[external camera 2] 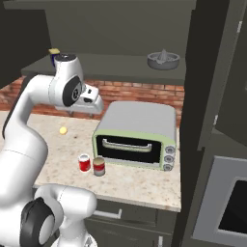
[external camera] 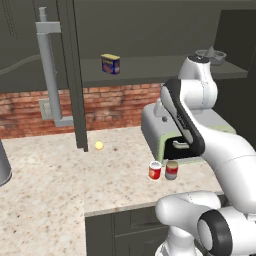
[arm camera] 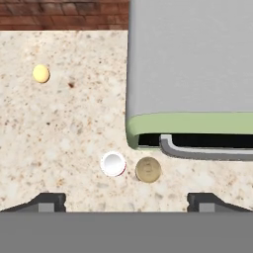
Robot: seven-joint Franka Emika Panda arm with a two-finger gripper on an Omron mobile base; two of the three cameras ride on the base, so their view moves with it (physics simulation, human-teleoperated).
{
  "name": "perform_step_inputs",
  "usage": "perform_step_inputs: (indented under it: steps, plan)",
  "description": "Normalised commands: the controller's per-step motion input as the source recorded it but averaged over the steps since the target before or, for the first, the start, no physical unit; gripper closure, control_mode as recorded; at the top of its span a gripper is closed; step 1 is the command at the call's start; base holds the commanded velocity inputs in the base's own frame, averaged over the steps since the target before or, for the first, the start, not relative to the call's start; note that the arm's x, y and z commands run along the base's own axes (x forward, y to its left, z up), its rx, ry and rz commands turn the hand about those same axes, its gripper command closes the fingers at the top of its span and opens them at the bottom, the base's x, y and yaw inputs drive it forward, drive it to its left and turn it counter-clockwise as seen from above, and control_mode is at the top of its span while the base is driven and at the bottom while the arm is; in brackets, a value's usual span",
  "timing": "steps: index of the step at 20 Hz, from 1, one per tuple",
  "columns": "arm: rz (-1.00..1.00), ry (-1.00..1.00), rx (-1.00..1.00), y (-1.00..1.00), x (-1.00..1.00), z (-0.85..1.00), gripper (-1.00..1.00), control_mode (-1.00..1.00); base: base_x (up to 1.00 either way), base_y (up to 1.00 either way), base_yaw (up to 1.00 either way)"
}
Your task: Pick the cans from the counter and place them in their designated side in the cabinet.
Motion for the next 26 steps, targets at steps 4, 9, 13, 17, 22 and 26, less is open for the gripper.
perform_step_inputs:
  steps: [4,9,13,17,22,26]
  plan:
    - [0.00,0.00,-0.01,-0.01,-0.10,-0.18,-1.00,-1.00,0.00,0.00,0.00]
    - [0.00,0.00,-0.01,-0.06,-0.06,-0.19,-1.00,-1.00,0.00,0.00,0.00]
    - [0.00,0.00,0.01,-0.12,-0.01,-0.16,-1.00,-1.00,0.00,0.00,0.00]
    - [0.00,-0.01,0.02,-0.07,0.00,-0.11,-1.00,-1.00,0.00,0.00,0.00]
    - [0.00,-0.03,0.00,-0.08,-0.08,-0.17,-1.00,-1.00,0.00,0.00,0.00]
    - [0.00,-0.03,-0.01,-0.08,-0.10,-0.19,-1.00,-1.00,0.00,0.00,0.00]
